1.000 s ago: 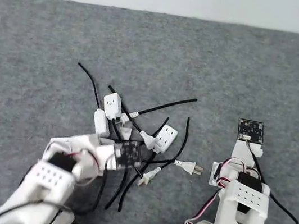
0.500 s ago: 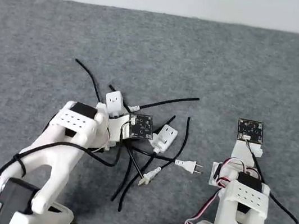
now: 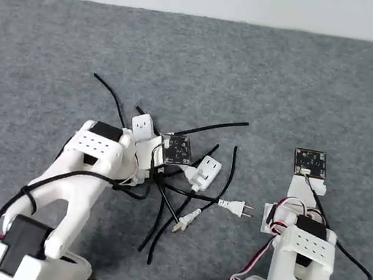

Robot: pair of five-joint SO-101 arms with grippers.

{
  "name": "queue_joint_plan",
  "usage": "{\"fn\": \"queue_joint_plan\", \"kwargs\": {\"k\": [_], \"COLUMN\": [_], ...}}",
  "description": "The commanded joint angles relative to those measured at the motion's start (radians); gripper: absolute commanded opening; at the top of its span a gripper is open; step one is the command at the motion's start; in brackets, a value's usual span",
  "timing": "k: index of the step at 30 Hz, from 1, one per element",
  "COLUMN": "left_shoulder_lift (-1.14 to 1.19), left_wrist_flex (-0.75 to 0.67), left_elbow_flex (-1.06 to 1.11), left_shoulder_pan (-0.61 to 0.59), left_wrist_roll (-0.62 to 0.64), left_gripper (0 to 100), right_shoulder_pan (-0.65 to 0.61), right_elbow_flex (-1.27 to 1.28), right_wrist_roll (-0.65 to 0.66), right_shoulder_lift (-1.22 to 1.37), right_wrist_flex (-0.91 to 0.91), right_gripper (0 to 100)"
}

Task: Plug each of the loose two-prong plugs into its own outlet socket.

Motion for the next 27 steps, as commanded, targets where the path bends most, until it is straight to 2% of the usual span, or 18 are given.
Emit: {"fn": "queue_joint_plan", "kwargs": {"k": [1,9,16,21,27], "left_shoulder_lift": [0.025,0.037,0.025,0.035,0.043], "left_wrist_flex": [0.0,-0.138,-0.135,-0.037,-0.025], "left_elbow_flex": [-0.008,-0.018,-0.045,-0.165,-0.185], "left_shoulder_pan": [-0.014,-0.072,-0.075,-0.124,-0.146], "left_wrist_roll": [-0.008,-0.009,-0.02,-0.009,-0.048], "left_gripper": [14,14,17,19,19], "right_shoulder_pan": [-0.018,-0.018,-0.044,-0.045,-0.048], "right_elbow_flex": [-0.028,-0.028,-0.026,-0.026,-0.026], "right_wrist_roll": [0.009,0.031,0.043,0.044,0.044], "right_shoulder_lift": [-0.001,0.001,0.002,0.002,0.002], "right_wrist_flex": [-0.016,-0.016,-0.013,-0.013,-0.013], "right_gripper": [1.3,1.3,1.3,1.3,1.3]}}
